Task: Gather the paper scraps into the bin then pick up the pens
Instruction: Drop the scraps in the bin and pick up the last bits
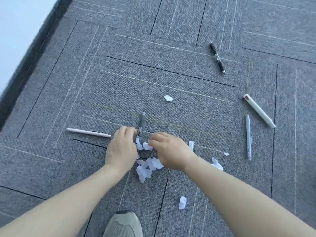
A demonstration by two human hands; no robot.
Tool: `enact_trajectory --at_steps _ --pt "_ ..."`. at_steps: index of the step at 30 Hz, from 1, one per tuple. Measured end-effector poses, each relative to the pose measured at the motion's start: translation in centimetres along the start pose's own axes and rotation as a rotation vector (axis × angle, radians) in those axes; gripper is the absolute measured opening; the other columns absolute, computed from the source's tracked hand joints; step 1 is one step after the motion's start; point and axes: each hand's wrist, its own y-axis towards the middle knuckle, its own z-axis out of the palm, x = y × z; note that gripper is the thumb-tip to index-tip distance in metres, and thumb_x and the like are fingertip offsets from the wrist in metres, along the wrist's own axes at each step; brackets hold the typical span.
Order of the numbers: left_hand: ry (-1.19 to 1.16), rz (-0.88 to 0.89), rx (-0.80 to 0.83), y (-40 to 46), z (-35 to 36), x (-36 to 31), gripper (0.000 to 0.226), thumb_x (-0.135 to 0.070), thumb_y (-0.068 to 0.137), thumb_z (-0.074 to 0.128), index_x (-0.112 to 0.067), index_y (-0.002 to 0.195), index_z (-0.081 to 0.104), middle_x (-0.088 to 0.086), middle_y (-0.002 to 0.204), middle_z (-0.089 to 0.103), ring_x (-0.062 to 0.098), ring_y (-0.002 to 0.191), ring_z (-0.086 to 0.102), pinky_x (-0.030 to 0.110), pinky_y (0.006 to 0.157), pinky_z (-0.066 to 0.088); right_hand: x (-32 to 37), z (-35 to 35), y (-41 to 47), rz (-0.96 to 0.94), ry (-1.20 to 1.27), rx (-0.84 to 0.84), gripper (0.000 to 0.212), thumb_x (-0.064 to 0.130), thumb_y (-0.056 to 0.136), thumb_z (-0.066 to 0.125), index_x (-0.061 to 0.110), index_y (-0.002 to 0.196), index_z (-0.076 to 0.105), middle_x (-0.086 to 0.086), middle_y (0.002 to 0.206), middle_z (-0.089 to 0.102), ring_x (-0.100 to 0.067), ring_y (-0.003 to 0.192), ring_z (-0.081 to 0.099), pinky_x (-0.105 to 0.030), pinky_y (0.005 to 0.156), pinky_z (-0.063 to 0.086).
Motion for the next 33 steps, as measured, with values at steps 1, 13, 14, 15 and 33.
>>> enact_trajectory --at_steps 1,13,14,15,33 --pt "-0.004 0.038 -0.004 -0.1 -0.1 0.2 0.026 -0.003 0.083 0.046 -0.011 0.107 0.053 0.004 0.104 0.052 0.022 0.090 0.050 0.038 0.072 0.049 -0.1 -0.1 -0.5 0.024 0.027 -0.024 0.040 0.000 0.083 0.050 0.006 0.120 0.062 -0.010 0.131 0.059 -0.032 0.121 0.052 -0.048 0.083 0.055" --pt "0.276 0.407 0.067 -1.6 0.6 0.3 0.010 -0.014 0.073 0.073 -0.014 0.077 0.064 0.000 0.074 0.058 0.018 0.064 0.052 0.027 0.049 0.045 -4.4 -3.5 6.2 0.403 0.045 -0.070 0.069 0.001 0.089 0.037 0.013 0.154 0.015 -0.002 0.164 0.002 -0.020 0.150 -0.001 -0.037 0.121 0.008" --pt "0.282 0.429 0.073 -1.7 0.7 0.2 0.011 -0.012 0.072 0.073 -0.015 0.072 0.062 -0.001 0.070 0.057 0.018 0.061 0.052 0.027 0.047 0.044 -4.2 -3.5 5.6 0.380 0.058 -0.079 0.067 0.001 0.090 0.038 0.011 0.153 0.020 -0.002 0.163 0.008 -0.019 0.150 0.004 -0.037 0.121 0.013" --pt "0.285 0.447 0.081 -2.0 0.9 0.2 0.013 -0.013 0.072 0.072 -0.016 0.070 0.060 -0.001 0.068 0.056 0.018 0.060 0.053 0.027 0.045 0.044 -4.0 -3.4 4.8 0.352 0.058 -0.076 0.064 0.000 0.090 0.038 0.011 0.152 0.024 -0.001 0.162 0.014 -0.018 0.149 0.008 -0.038 0.120 0.019" --pt "0.186 0.171 0.208 -8.4 3.2 -0.7 0.083 -0.053 0.083 0.057 -0.010 0.145 0.025 0.007 0.137 0.038 0.023 0.117 0.051 0.035 0.085 0.051 0.8 2.5 -7.4 0.026 0.071 0.038 0.049 0.018 0.095 0.038 0.020 0.143 0.044 0.002 0.155 0.035 -0.017 0.146 0.024 -0.039 0.121 0.017"
